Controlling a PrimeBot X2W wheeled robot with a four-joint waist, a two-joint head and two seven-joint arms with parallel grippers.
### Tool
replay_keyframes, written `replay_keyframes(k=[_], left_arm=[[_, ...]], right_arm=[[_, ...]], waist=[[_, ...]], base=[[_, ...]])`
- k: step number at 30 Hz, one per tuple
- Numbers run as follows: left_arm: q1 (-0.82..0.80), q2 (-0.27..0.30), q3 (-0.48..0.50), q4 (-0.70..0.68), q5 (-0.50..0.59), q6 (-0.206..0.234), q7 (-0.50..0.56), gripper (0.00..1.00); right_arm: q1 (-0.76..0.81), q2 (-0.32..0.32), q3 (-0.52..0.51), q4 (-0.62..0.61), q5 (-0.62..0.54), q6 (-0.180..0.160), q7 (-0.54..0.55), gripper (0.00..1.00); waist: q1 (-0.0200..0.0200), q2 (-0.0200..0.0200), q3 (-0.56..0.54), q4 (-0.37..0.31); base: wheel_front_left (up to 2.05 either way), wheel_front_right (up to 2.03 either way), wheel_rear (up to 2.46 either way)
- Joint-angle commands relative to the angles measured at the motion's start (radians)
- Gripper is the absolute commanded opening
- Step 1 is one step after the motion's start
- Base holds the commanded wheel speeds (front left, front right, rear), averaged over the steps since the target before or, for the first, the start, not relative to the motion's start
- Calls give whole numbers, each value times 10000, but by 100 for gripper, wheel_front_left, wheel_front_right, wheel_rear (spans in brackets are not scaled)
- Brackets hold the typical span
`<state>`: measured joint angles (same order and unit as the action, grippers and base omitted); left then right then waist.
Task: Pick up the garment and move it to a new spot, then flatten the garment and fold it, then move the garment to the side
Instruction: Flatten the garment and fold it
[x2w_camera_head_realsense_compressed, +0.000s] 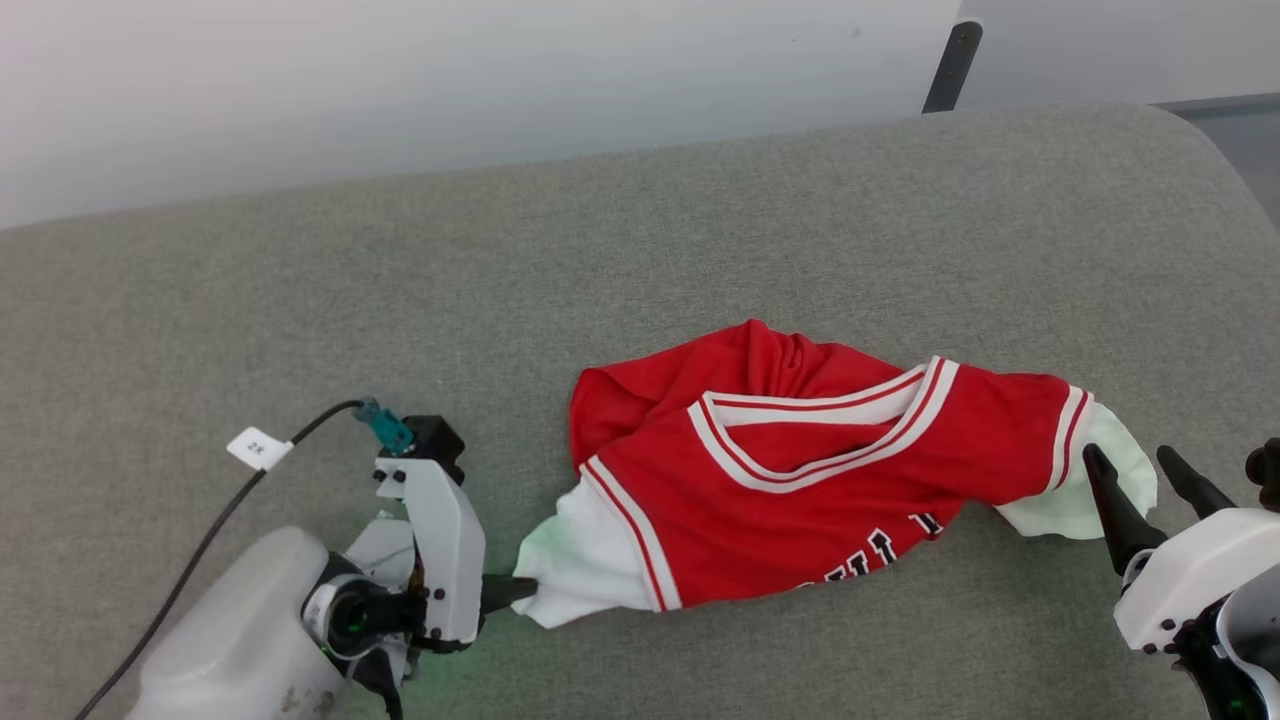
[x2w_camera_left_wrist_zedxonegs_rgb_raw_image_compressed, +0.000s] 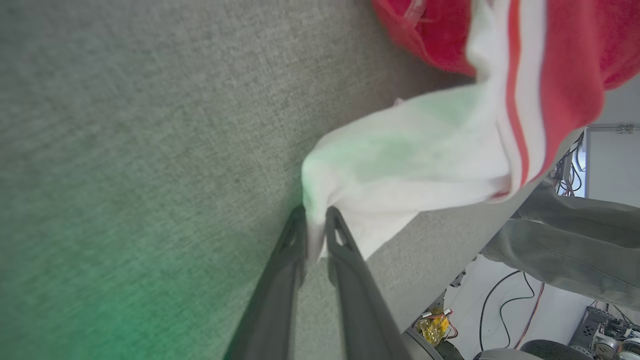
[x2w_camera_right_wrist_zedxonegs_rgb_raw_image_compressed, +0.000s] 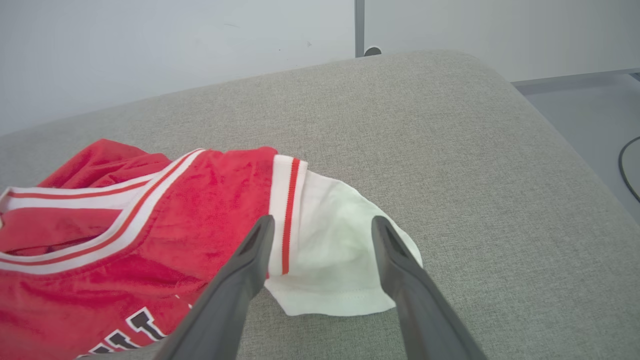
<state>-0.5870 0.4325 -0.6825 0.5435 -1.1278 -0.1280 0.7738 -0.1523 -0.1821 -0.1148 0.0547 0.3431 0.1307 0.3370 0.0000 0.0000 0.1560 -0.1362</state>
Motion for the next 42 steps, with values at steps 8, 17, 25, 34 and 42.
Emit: replay_keyframes(k=[8, 17, 25, 34, 42], left_arm=[[-209, 175, 4, 362, -297, -11, 61, 0], [-798, 948, 409, 317, -289, -20, -84, 0], [-787, 1737, 753, 588, -350, 67, -224, 0], [-61, 2263, 1065, 922, -572, 348, -512, 0], [563, 2001, 1226, 1108, -913, 326, -950, 0]], right_arm=[[9, -55, -152, 55, -19, -1, -76, 100], [188, -38, -295, 64, -125, -1, -25, 100], [373, -11, -258, -23, -236, -1, 95, 100], [544, -28, -260, -155, -280, 1, 240, 100], [608, -64, -182, -224, -192, -1, 345, 100]], waist=[[0, 0, -108, 191], [0, 0, -302, 548], [0, 0, -472, 829], [0, 0, -606, 1072], [0, 0, -632, 1233]], base=[[0, 0, 0], [0, 0, 0], [0, 0, 0], [0, 0, 0], [0, 0, 0]])
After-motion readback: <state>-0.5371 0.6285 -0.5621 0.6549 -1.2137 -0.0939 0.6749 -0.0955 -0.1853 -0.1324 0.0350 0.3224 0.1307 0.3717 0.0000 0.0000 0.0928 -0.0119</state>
